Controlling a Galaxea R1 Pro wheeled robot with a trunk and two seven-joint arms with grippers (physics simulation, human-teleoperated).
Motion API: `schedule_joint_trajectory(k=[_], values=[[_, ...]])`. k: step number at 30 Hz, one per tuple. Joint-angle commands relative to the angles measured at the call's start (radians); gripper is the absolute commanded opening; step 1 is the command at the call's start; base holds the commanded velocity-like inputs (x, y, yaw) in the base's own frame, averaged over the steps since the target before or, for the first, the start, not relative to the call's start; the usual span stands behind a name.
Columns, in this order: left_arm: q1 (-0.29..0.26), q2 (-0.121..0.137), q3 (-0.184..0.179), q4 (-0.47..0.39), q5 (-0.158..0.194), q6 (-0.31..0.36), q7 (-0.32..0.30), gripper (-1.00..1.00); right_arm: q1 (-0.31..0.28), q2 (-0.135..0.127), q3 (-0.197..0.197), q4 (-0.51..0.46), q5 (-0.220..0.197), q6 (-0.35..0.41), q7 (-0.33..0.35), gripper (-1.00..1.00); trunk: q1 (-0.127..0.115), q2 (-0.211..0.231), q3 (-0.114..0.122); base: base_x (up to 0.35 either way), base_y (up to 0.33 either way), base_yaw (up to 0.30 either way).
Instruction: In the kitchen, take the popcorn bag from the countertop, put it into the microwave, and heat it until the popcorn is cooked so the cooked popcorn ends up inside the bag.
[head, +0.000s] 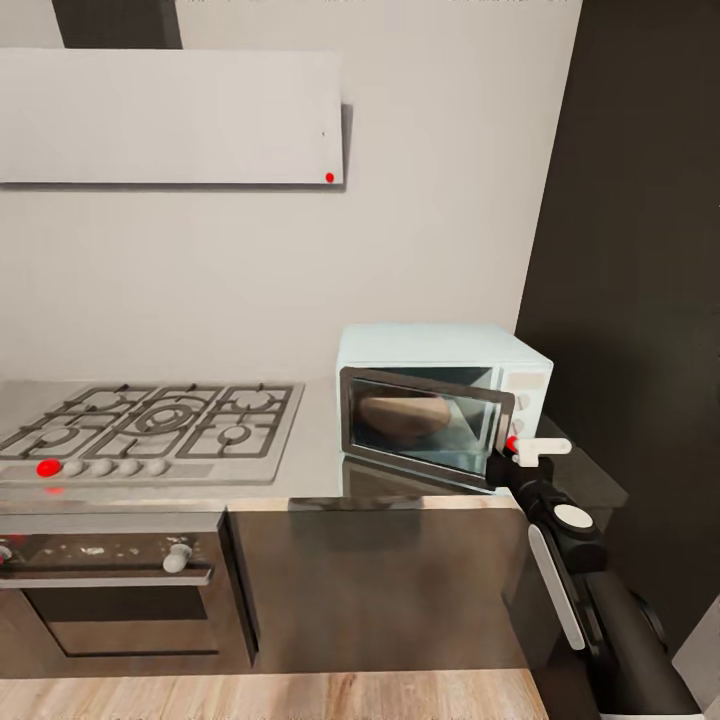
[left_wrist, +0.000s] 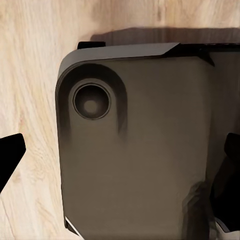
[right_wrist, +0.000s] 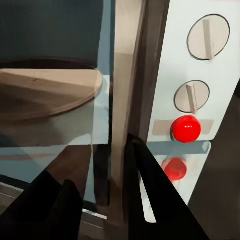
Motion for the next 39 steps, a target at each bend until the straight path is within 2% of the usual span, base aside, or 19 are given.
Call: schedule_joint_trajectory(k=[1, 32, 33, 39], values=[[0.000, 0.000, 0.001, 0.001, 0.000, -0.003, 0.001, 1.00, -0.001, -0.001, -0.011, -0.002, 0.017, 0.007, -0.005, -1.00, 0.000, -0.001, -0.001, -0.014, 0.004, 0.000], [0.000, 0.000, 0.001, 0.001, 0.001, -0.003, 0.001, 1.00, 0.001, 0.000, -0.012, -0.003, 0.019, 0.005, -0.005, -1.00, 0.000, -0.001, -0.001, -0.053, 0.010, 0.000], [0.000, 0.000, 0.001, 0.001, 0.001, -0.003, 0.001, 1.00, 0.001, 0.000, -0.012, -0.003, 0.019, 0.005, -0.005, 1.00, 0.000, -0.001, -0.001, 0.000, 0.000, 0.000], [0.000, 0.000, 0.001, 0.001, 0.001, -0.003, 0.001, 1.00, 0.001, 0.000, -0.012, -0.004, 0.019, 0.005, -0.005, 1.00, 0.000, -0.001, -0.001, 0.000, 0.000, 0.000]])
